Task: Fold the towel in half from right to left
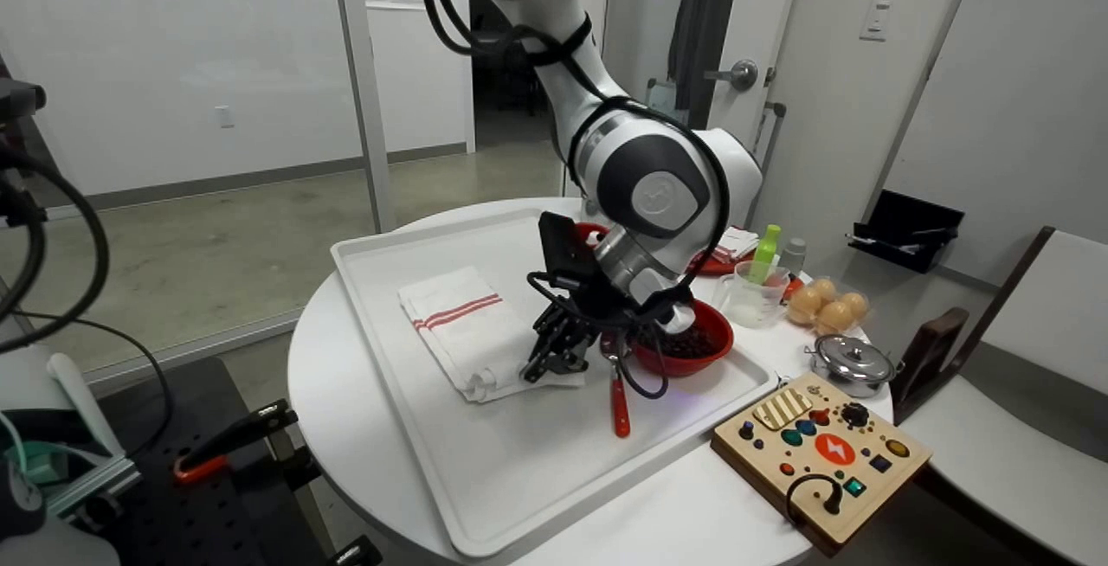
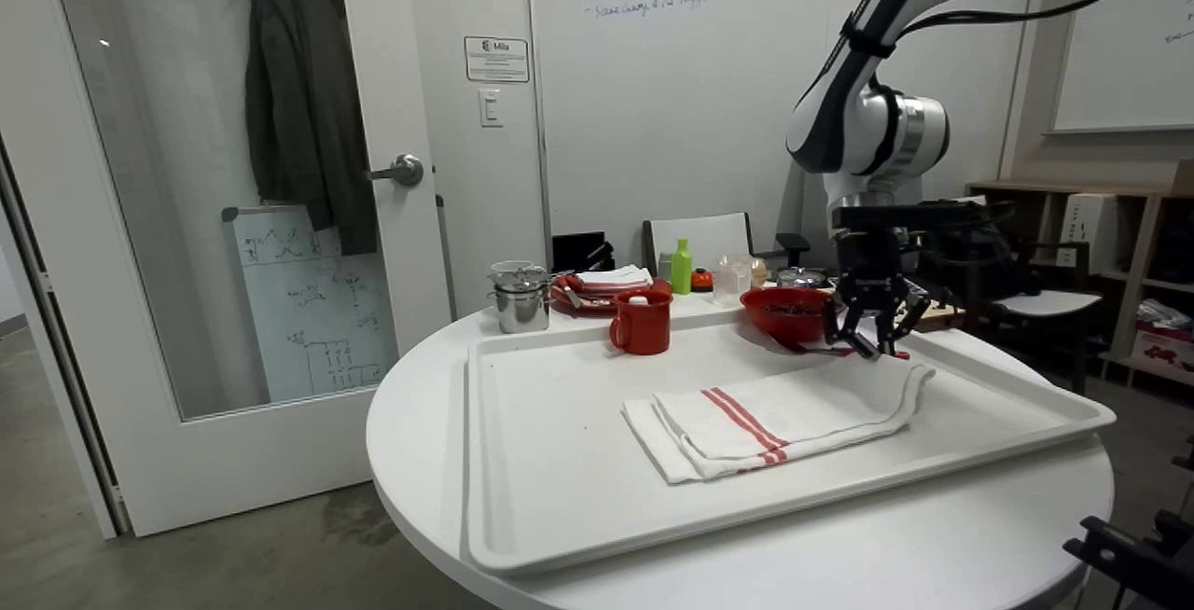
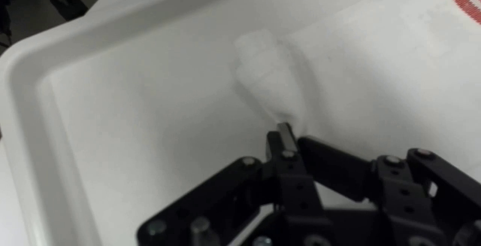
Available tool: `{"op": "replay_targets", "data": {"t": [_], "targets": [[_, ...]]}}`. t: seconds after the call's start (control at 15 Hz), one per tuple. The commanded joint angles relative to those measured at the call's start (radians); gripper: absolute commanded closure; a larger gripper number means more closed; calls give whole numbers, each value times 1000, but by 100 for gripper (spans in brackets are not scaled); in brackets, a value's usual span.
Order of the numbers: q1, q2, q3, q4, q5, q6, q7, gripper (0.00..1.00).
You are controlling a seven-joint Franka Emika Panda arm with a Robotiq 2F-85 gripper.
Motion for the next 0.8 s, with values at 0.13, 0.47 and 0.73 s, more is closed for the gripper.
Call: {"op": "replay_targets", "data": {"t": [0.13, 0.47, 0.73], "targets": [[-15, -54, 13, 23, 96, -79, -15, 94], [-5, -88, 22, 25, 144, -92, -9, 93], [21, -118, 39, 15, 147, -96, -1, 92]]}}
